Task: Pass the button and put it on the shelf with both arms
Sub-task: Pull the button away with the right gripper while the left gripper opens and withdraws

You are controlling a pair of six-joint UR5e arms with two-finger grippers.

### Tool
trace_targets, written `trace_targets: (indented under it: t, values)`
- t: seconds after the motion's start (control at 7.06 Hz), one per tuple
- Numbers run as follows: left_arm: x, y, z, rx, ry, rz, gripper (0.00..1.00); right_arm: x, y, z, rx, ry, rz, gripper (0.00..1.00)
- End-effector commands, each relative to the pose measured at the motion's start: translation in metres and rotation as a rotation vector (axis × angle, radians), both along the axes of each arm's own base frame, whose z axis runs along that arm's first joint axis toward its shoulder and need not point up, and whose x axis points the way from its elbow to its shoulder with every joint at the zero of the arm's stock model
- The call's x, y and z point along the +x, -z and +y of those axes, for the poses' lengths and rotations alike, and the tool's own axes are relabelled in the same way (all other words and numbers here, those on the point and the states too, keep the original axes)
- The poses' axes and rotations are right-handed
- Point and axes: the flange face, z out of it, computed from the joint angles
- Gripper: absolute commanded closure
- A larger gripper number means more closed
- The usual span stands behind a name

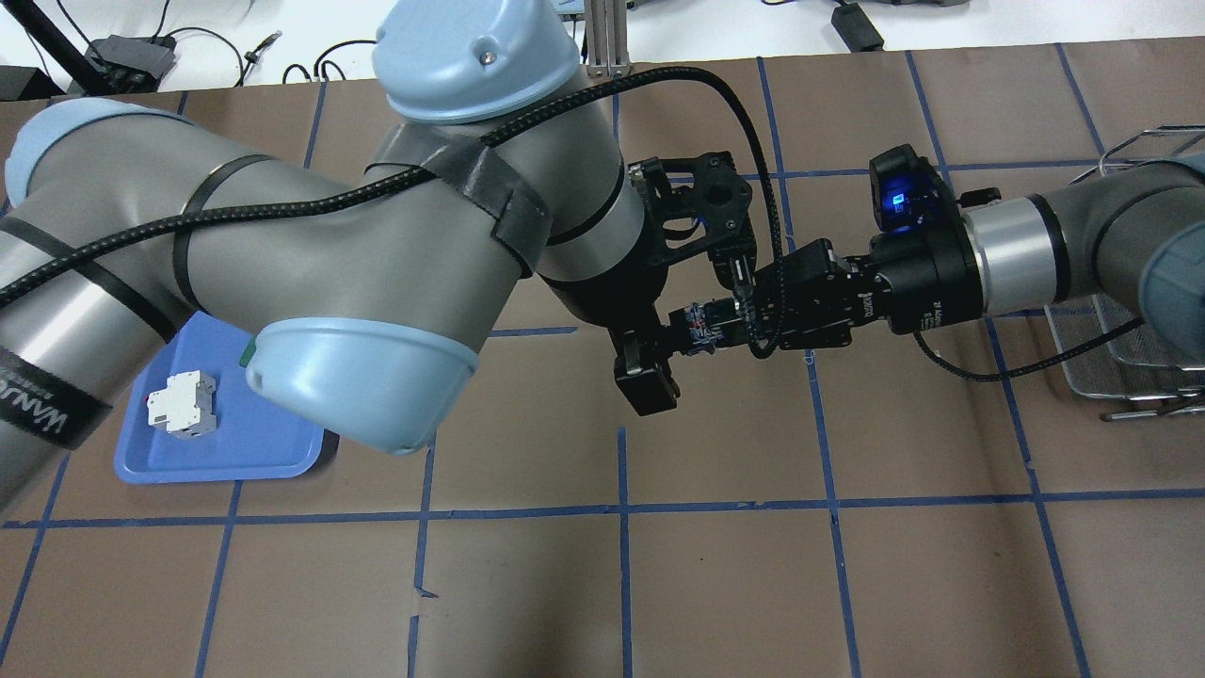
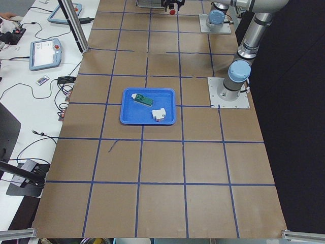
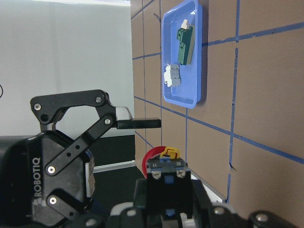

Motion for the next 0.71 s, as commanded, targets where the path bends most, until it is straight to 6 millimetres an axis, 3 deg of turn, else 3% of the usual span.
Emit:
trace_targets:
  t: [0.0,0.14,0.28,0.57]
  values:
    - [0.011,-0.017,0.006,-0.008,-0.016,-0.006,0.00,-0.010,-0.023,-0.013,-0.080,-0.003,0.051,0.80]
    - [0.031,-0.025,0.005,0.017,-0.054,-0.020,0.00,-0.028,-0.043,-0.023,-0.111,-0.027,0.175,0.80]
    - [0.059,-0.032,0.001,0.046,-0.111,-0.035,0.00,-0.060,-0.055,-0.035,-0.171,-0.032,0.335,0.80]
    - [0.118,-0.036,-0.028,0.082,-0.278,-0.043,0.00,-0.116,-0.066,-0.046,-0.266,0.009,0.575,0.79]
